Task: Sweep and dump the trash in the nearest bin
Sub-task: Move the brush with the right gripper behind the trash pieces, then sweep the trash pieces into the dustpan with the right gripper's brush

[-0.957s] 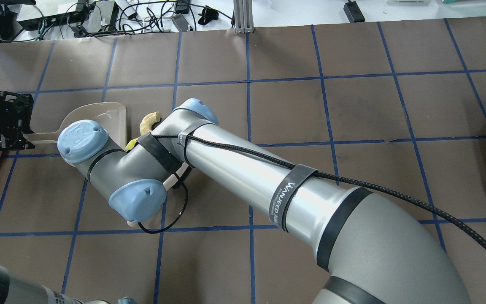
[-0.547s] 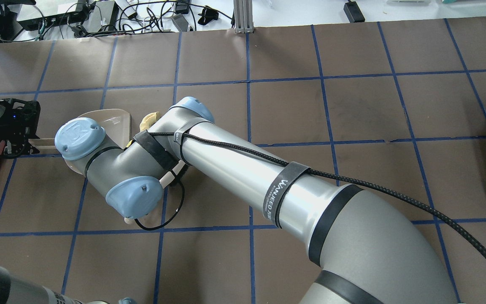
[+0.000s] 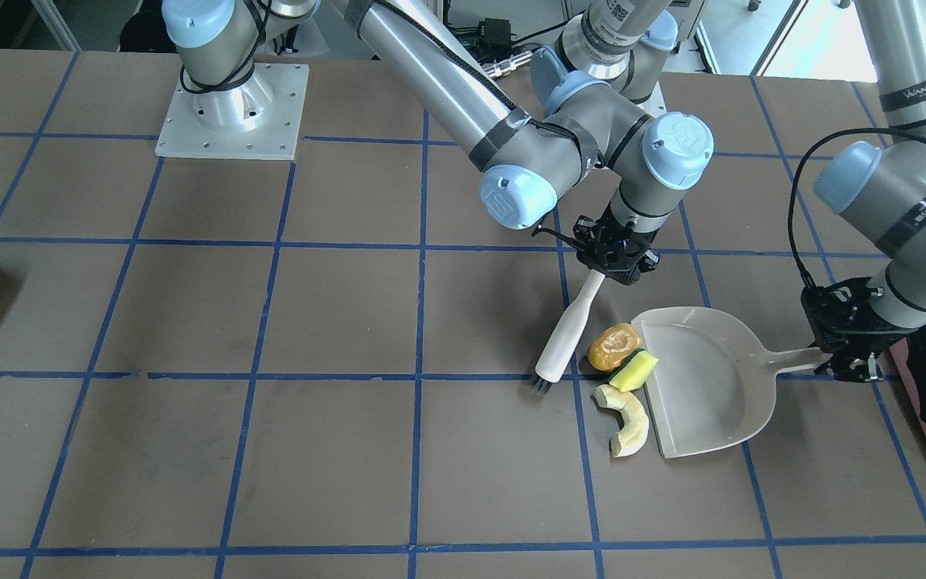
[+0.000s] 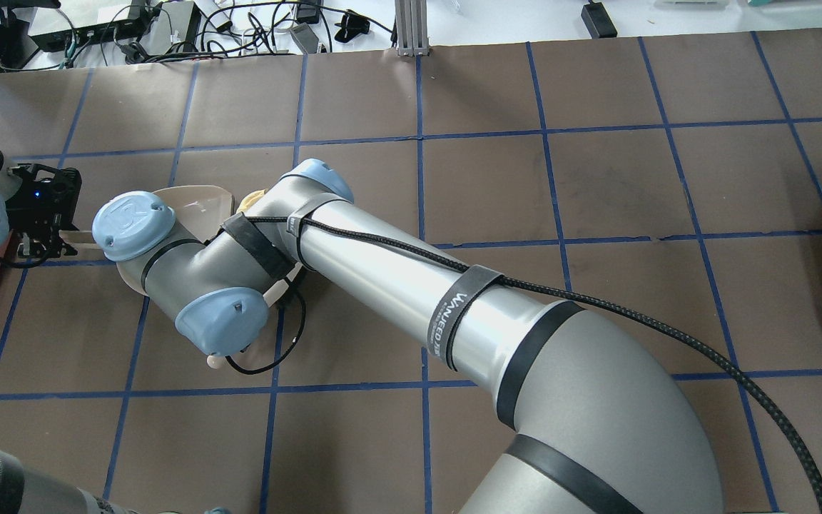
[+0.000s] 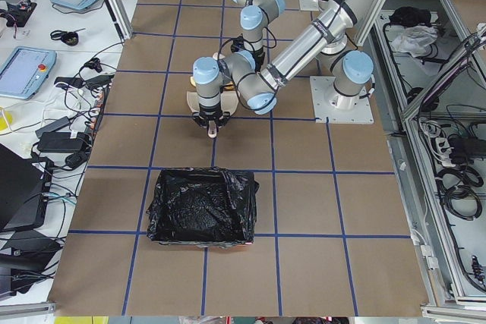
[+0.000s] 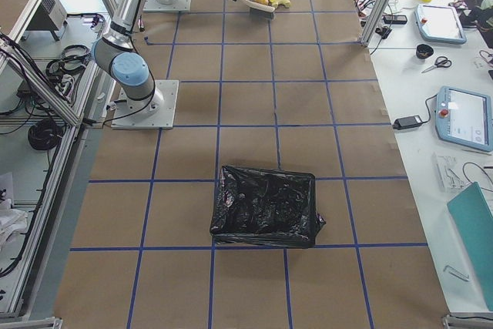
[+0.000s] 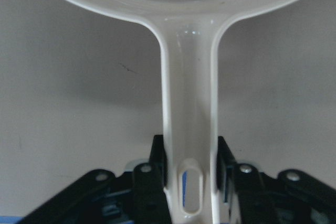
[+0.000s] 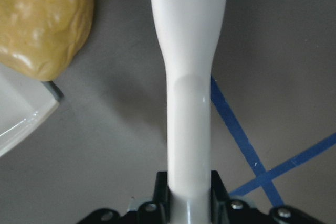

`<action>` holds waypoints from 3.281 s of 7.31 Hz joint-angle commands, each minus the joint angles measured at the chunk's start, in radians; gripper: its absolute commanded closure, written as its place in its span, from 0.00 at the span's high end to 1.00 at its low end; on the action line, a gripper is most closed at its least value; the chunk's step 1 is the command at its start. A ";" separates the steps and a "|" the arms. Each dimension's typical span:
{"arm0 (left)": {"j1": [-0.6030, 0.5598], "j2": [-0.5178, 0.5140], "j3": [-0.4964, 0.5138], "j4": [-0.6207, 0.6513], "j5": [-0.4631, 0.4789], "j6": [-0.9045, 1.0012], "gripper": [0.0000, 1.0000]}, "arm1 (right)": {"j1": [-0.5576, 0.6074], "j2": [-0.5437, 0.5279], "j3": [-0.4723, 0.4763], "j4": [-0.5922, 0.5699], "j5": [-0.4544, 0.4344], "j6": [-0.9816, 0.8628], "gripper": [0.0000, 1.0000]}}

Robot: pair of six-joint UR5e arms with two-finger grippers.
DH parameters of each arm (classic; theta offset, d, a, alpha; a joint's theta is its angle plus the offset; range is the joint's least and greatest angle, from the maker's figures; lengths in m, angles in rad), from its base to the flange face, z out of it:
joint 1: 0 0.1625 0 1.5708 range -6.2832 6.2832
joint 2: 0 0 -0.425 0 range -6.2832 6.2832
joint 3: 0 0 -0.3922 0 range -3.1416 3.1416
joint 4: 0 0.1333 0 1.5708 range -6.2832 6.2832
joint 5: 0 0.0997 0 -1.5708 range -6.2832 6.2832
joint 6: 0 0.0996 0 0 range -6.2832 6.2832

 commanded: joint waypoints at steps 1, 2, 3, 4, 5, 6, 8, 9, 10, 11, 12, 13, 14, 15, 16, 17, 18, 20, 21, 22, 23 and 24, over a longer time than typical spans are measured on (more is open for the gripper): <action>-0.001 -0.006 -0.001 0.019 -0.003 0.022 0.00 | -0.005 0.016 -0.028 0.001 0.026 -0.064 0.00; -0.001 -0.007 -0.001 0.019 -0.005 0.020 0.00 | -0.008 0.028 -0.051 0.001 0.038 -0.136 0.00; -0.001 -0.007 -0.001 0.021 -0.005 0.020 0.00 | -0.008 0.042 -0.088 0.011 0.069 -0.234 0.00; -0.001 -0.007 -0.002 0.021 -0.005 0.017 0.00 | -0.009 0.056 -0.115 0.048 0.094 -0.338 0.00; -0.001 -0.007 -0.004 0.021 -0.005 0.019 0.00 | -0.017 0.057 -0.134 0.056 0.135 -0.493 0.00; -0.001 -0.009 -0.002 0.021 -0.005 0.017 0.00 | -0.032 0.057 -0.137 0.064 0.141 -0.666 0.00; -0.001 -0.009 -0.002 0.021 -0.005 0.017 0.00 | -0.040 0.050 -0.137 0.064 0.146 -0.935 0.00; -0.001 -0.007 -0.004 0.021 -0.005 0.016 0.00 | -0.049 0.051 -0.137 0.062 0.135 -1.138 0.00; -0.001 -0.007 -0.004 0.021 -0.005 0.016 0.00 | -0.061 0.051 -0.134 0.070 0.129 -1.210 0.00; -0.001 -0.009 -0.004 0.021 -0.005 0.016 0.00 | -0.062 0.042 -0.131 0.070 0.126 -1.209 0.00; -0.001 -0.009 -0.004 0.021 -0.005 0.016 0.00 | -0.062 0.010 -0.127 0.112 0.079 -1.185 0.00; -0.001 -0.009 -0.004 0.021 -0.005 0.016 0.00 | -0.062 -0.024 -0.113 0.160 0.072 -1.109 0.00; -0.001 -0.009 -0.004 0.021 -0.005 0.016 0.00 | -0.071 -0.033 -0.099 0.163 0.083 -0.967 0.00; -0.001 -0.009 -0.004 0.021 -0.005 0.016 0.00 | -0.084 -0.027 -0.093 0.148 0.091 -0.798 0.00; -0.001 -0.012 -0.004 0.021 -0.005 0.016 0.00 | -0.091 -0.018 -0.099 0.133 0.094 -0.660 0.00; -0.001 -0.013 -0.004 0.021 -0.005 0.016 0.00 | -0.091 -0.015 -0.109 0.127 0.106 -0.491 0.00; -0.001 -0.013 -0.004 0.021 -0.005 0.016 0.00 | -0.091 -0.009 -0.113 0.122 0.111 -0.411 0.00; -0.001 -0.013 -0.004 0.024 -0.005 0.016 0.00 | -0.091 0.057 -0.167 0.067 0.165 -0.236 0.00; -0.001 -0.013 -0.002 0.027 -0.005 0.016 0.00 | -0.091 0.104 -0.248 0.079 0.167 -0.223 0.00; -0.001 -0.013 -0.004 0.030 -0.003 0.016 0.00 | -0.089 0.129 -0.275 0.085 0.164 -0.255 0.00; -0.001 -0.012 -0.004 0.032 -0.003 0.014 0.00 | -0.083 0.126 -0.275 0.096 0.163 -0.358 0.00; -0.001 -0.012 -0.004 0.030 -0.003 0.014 0.00 | -0.068 0.123 -0.277 0.104 0.157 -0.479 0.00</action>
